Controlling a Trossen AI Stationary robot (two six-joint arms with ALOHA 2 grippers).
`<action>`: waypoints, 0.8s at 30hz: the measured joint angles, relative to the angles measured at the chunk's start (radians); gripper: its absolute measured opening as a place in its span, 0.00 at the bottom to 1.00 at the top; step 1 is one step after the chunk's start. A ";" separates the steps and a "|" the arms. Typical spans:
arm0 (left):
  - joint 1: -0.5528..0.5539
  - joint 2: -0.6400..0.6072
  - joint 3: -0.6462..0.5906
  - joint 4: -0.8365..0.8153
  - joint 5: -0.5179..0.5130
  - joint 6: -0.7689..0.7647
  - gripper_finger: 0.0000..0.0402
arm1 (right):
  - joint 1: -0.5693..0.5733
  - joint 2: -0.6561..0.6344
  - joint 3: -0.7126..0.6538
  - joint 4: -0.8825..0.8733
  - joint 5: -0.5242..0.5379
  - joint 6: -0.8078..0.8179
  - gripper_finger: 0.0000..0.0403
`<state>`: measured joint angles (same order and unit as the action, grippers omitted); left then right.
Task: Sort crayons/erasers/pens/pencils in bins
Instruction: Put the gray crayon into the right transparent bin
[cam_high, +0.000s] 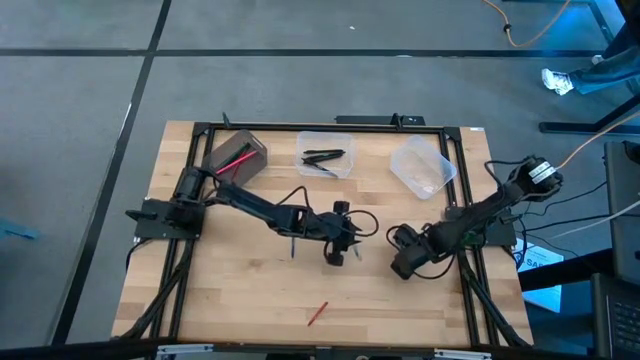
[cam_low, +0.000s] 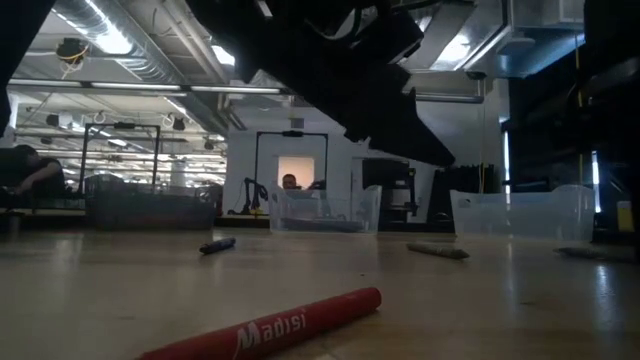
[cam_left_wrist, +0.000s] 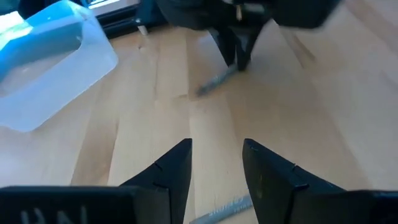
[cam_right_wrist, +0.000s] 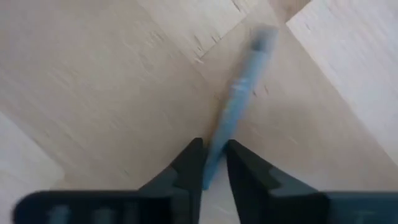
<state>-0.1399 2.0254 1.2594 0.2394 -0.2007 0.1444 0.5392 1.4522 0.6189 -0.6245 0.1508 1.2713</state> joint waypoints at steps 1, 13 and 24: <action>0.003 0.000 0.000 0.010 0.000 -0.028 0.34 | 0.005 0.000 -0.001 0.002 0.013 -0.015 0.15; 0.029 -0.001 0.000 0.047 -0.001 -0.161 0.34 | 0.094 -0.002 -0.006 0.021 0.500 -0.041 0.07; 0.056 -0.001 0.000 0.195 -0.050 -0.200 0.34 | 0.208 -0.008 -0.005 0.095 0.987 -0.046 0.08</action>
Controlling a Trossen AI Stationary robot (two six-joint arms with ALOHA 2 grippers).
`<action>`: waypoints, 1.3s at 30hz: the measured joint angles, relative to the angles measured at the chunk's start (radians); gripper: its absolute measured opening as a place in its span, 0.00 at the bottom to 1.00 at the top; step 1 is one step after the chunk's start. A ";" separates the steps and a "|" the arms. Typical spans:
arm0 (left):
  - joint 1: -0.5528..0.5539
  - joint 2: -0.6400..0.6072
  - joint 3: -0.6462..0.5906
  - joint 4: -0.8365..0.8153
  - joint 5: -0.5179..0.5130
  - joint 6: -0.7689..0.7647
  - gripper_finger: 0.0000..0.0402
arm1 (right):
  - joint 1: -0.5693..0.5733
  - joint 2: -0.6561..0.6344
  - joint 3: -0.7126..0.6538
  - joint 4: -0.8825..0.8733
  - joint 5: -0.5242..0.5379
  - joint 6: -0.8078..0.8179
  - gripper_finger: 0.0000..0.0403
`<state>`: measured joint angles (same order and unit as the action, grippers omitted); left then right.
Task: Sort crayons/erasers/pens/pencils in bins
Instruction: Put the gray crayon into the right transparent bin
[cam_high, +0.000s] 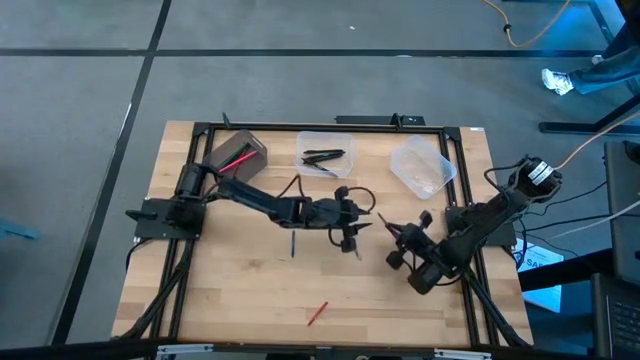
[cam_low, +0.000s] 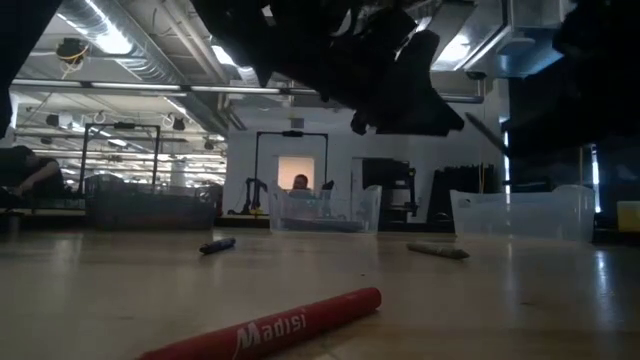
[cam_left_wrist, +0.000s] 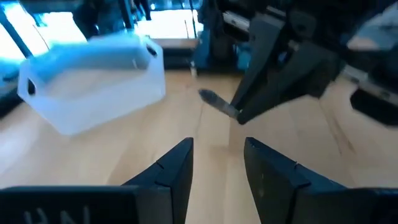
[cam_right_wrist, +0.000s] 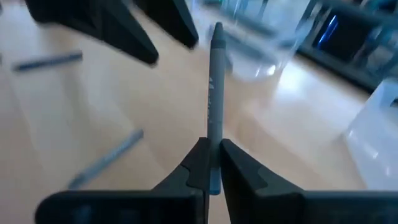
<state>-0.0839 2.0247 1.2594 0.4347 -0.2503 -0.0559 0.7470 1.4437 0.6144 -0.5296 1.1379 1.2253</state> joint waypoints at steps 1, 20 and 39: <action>0.004 0.000 0.000 0.025 0.006 0.001 0.34 | 0.005 0.000 0.000 0.003 0.030 0.000 0.08; 0.048 -0.001 0.000 0.218 0.289 0.091 0.32 | 0.032 -0.001 0.056 0.259 0.227 -0.503 0.09; 0.035 0.000 0.000 0.242 0.231 0.148 0.03 | 0.030 -0.011 0.059 0.246 0.211 -0.502 0.19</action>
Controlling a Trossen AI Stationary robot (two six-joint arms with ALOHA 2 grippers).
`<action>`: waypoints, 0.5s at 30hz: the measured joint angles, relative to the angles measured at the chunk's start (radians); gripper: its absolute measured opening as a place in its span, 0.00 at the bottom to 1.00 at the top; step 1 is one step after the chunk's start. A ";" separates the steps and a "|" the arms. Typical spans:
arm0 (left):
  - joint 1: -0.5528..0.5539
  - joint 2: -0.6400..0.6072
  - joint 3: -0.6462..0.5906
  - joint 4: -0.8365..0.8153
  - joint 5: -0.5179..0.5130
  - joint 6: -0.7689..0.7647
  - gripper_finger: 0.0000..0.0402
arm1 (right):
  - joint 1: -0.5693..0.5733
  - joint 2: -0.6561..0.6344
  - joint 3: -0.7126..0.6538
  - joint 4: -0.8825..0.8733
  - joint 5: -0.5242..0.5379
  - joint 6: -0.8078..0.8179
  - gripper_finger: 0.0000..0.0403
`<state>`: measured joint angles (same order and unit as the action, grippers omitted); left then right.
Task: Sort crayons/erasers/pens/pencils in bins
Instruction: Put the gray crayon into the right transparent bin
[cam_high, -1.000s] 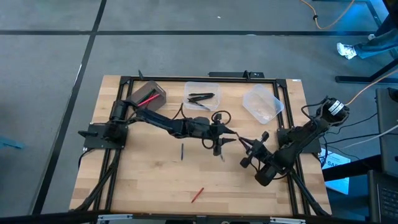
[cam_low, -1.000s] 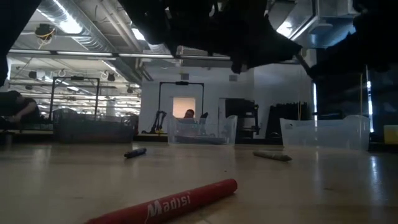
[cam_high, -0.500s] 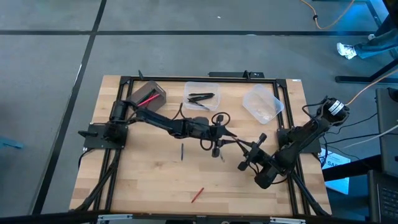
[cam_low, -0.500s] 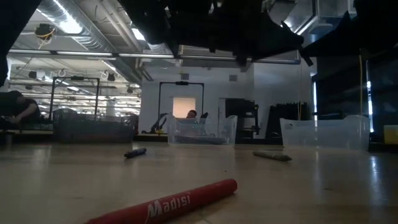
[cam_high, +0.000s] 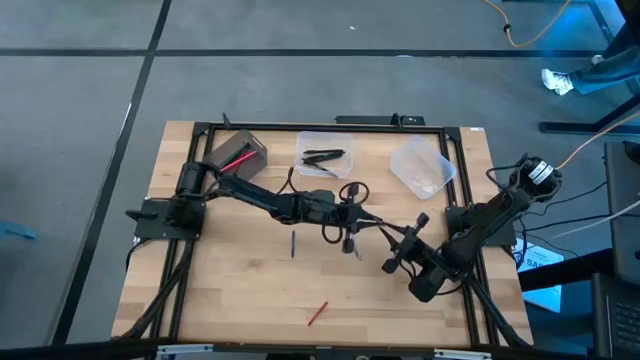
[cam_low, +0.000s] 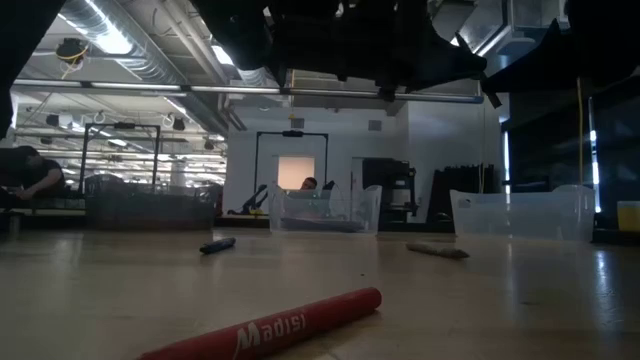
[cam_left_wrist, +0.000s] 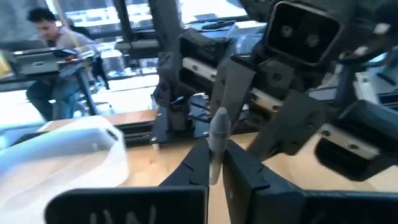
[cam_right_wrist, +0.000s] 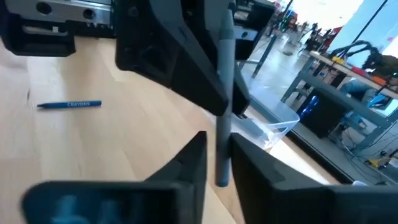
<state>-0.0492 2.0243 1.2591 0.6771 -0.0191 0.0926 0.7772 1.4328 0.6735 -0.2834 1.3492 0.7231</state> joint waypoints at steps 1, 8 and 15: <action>0.001 0.000 0.001 -0.009 -0.026 0.003 0.03 | -0.003 -0.011 0.000 -0.014 -0.019 0.002 0.22; 0.023 0.000 0.190 -0.425 -0.245 0.174 0.01 | -0.048 -0.179 0.000 -0.247 -0.323 0.306 0.42; 0.118 0.003 0.333 -0.524 -0.232 0.282 0.02 | -0.046 -0.397 0.050 -0.528 -0.425 0.395 0.47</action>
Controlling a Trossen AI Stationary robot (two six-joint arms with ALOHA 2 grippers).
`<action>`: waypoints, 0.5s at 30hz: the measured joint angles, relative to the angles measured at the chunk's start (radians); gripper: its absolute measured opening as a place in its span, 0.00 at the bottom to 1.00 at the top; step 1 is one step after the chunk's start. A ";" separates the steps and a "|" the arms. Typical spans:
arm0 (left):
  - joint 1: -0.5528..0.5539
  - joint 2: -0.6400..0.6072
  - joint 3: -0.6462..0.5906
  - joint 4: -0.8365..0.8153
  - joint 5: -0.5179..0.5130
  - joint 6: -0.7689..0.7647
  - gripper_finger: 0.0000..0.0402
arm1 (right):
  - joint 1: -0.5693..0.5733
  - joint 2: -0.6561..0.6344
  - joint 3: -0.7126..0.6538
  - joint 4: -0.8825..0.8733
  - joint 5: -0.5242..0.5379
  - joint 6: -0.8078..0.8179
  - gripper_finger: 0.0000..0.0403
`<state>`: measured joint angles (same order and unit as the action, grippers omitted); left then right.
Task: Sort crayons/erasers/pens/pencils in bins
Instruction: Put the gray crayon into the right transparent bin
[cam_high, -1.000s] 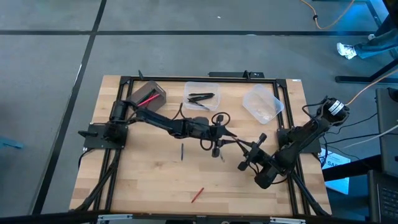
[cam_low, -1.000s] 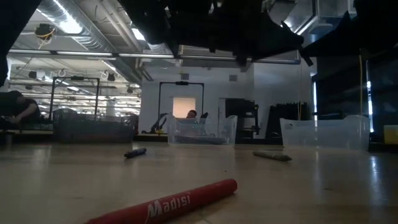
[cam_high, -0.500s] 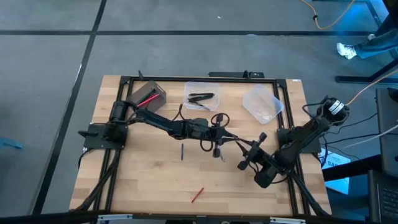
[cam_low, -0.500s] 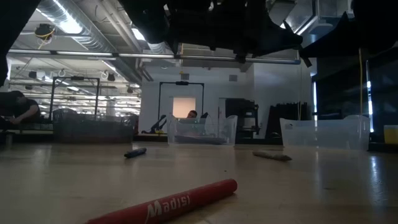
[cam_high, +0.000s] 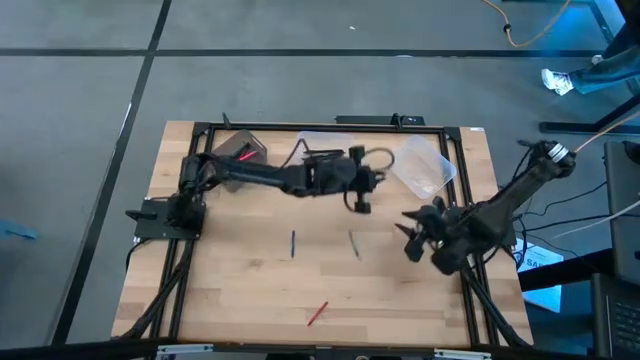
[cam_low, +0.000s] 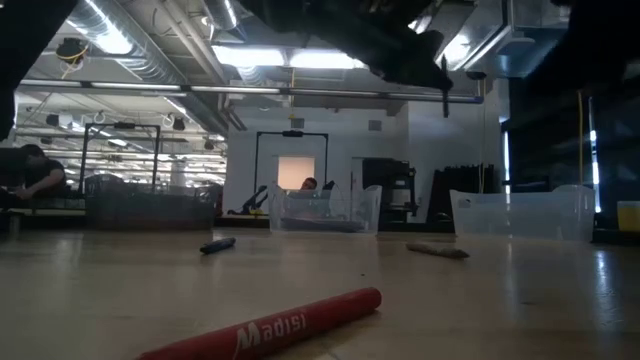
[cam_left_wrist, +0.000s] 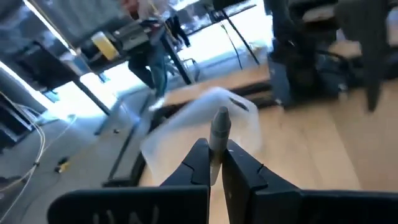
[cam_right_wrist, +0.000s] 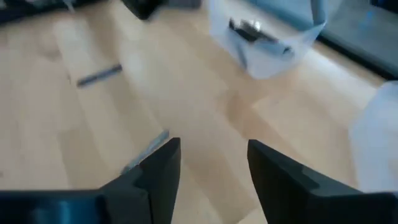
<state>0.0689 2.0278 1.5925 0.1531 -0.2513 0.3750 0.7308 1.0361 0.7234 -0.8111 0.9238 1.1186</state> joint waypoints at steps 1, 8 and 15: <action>0.016 0.016 0.022 0.006 0.015 0.000 0.02 | 0.001 -0.028 0.026 -0.044 0.016 -0.003 0.47; 0.109 0.212 0.236 0.026 0.105 -0.024 0.02 | 0.013 -0.133 0.220 -0.185 0.172 -0.192 0.47; 0.149 0.466 0.528 0.070 0.160 -0.052 0.02 | 0.013 -0.151 0.297 -0.218 0.258 -0.317 0.47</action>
<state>0.2180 2.4943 2.1210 0.2226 -0.0915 0.3225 0.7433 0.8848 1.0204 -1.0292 1.1823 0.8013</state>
